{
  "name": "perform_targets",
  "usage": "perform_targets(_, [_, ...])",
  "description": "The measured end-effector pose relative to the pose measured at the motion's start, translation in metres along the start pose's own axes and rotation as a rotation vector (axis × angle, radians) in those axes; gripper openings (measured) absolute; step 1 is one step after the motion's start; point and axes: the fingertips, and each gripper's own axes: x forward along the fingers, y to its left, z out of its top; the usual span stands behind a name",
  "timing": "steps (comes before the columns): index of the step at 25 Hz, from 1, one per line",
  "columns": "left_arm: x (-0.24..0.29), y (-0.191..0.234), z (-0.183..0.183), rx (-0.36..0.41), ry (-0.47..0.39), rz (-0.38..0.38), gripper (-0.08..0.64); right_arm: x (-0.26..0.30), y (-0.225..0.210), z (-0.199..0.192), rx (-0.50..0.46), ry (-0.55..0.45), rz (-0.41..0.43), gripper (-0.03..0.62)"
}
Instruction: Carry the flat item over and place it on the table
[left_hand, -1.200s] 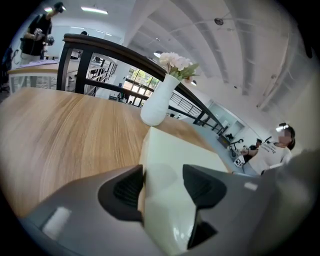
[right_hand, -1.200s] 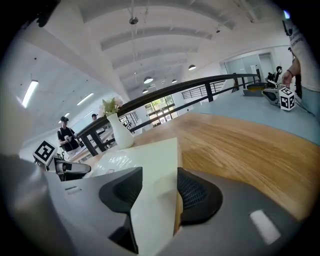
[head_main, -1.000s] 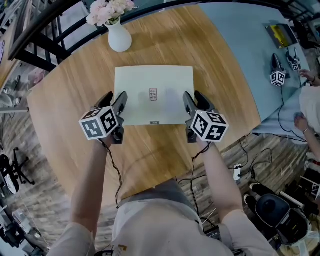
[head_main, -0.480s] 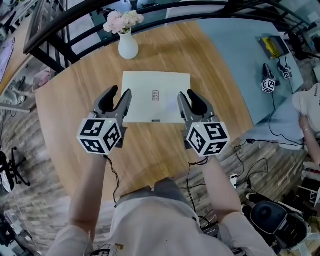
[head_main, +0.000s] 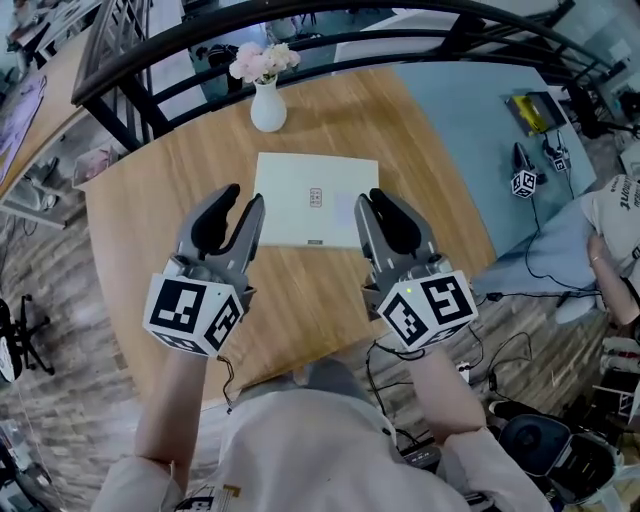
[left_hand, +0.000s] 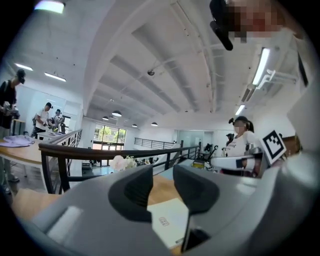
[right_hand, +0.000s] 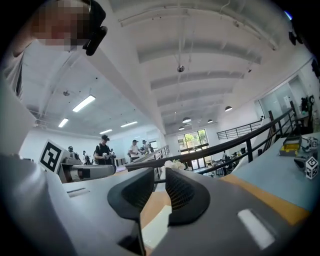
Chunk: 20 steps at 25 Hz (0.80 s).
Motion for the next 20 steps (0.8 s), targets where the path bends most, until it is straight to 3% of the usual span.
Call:
perform_targets(4, [-0.023,-0.015,0.021,-0.001,-0.039,-0.013,0.126,-0.016,0.022,0.023,0.018,-0.036,0.048,0.061])
perform_targets(11, [-0.053,-0.025,0.035,0.012,-0.116,0.011,0.066,-0.040,0.058,0.041,-0.091,-0.043,0.124,0.052])
perform_targets(20, [-0.075,-0.048,0.032,0.068,-0.099,-0.003,0.048,-0.065,0.075,0.044,-0.085,-0.031,0.163,0.002])
